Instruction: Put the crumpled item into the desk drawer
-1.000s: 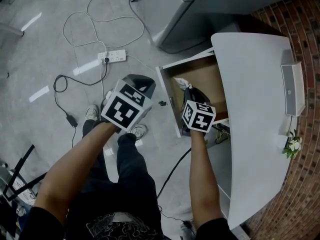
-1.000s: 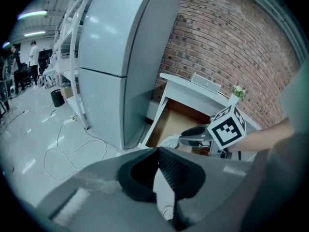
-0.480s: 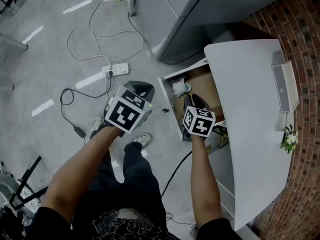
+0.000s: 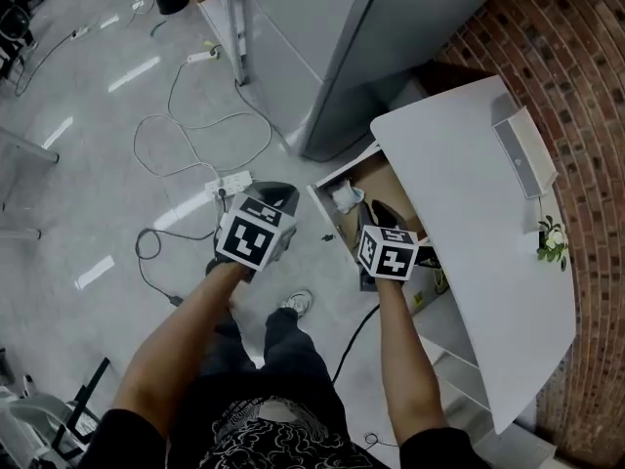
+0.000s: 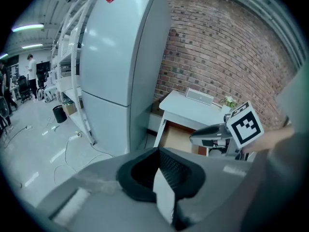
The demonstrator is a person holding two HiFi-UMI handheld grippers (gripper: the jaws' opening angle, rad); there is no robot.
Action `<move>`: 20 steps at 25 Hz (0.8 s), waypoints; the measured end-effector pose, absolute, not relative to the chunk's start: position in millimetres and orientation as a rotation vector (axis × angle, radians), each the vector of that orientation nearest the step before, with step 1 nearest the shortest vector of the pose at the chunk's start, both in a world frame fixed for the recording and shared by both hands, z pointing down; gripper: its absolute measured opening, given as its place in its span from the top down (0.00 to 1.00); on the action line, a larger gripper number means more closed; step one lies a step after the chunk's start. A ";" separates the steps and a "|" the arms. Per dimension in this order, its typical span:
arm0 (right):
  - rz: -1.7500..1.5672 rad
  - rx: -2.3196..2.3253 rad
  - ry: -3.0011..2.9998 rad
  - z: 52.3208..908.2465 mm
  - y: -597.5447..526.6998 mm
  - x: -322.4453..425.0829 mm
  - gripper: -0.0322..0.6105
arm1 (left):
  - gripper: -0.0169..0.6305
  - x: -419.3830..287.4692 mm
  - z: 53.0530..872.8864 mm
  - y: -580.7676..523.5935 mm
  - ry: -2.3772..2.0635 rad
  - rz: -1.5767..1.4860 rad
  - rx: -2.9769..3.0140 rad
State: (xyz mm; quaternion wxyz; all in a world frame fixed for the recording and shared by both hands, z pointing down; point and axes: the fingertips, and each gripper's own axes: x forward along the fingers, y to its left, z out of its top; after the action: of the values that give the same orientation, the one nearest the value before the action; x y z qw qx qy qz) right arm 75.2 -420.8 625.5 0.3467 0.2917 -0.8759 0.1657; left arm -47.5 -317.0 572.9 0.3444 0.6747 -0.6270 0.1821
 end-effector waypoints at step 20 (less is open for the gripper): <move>0.424 1.056 -2.403 471.5 -384.2 74.8 0.84 | 0.97 -58.3 447.6 -332.3 -1.635 0.435 2.053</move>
State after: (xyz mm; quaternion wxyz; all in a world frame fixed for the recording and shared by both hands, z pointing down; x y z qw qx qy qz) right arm 74.8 -384.2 471.5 0.2389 0.3855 -0.8777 0.1547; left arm -58.3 -332.3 447.6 0.2383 0.7496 -0.5967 0.1587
